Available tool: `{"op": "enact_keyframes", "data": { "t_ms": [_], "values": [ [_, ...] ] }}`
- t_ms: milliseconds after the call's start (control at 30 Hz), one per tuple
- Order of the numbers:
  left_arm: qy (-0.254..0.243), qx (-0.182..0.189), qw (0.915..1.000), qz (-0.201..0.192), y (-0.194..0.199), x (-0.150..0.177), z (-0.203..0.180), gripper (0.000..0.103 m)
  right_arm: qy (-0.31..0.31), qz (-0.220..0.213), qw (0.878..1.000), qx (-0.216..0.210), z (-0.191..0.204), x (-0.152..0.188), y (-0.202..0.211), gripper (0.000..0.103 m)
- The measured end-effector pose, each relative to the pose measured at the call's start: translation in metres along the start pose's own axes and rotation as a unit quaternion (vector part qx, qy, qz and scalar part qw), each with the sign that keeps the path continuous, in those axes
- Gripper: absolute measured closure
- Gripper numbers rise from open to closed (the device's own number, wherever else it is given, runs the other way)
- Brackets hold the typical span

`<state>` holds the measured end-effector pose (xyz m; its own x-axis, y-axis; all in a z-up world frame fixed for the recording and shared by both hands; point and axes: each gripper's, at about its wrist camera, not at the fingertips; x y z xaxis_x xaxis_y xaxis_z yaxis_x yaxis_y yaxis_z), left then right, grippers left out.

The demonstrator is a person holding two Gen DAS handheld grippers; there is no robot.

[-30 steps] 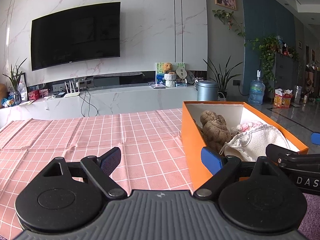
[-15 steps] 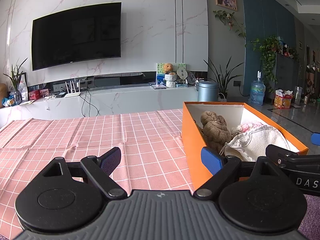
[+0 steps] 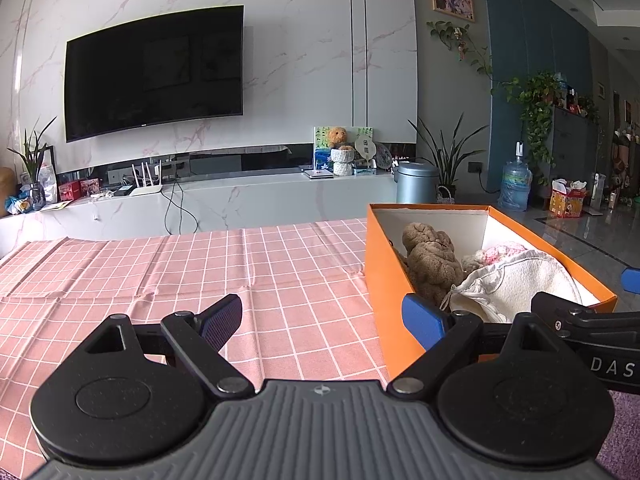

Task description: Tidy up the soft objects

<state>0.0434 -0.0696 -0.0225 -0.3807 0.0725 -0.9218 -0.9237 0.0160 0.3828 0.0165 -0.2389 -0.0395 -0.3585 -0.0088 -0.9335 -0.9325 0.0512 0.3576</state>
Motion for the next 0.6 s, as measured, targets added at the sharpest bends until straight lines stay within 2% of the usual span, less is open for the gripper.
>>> {"op": "enact_keyframes", "data": {
  "t_ms": [600],
  "values": [
    [0.003,-0.003,1.0000,-0.001,0.0013,-0.0004,-0.0003,0.000,0.000,0.001,1.000,-0.001,-0.0003,-0.0002,-0.0010,0.003]
  ]
}}
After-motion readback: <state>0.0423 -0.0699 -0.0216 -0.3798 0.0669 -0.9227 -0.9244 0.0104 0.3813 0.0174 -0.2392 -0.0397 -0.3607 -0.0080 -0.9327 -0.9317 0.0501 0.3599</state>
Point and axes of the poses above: each gripper's, at about its wrist camera, not at the fingertips, and y roughly against the way its jaws point, z to its left, x to its underside, and after that the axes turned 5 degrees about -x, right-handed
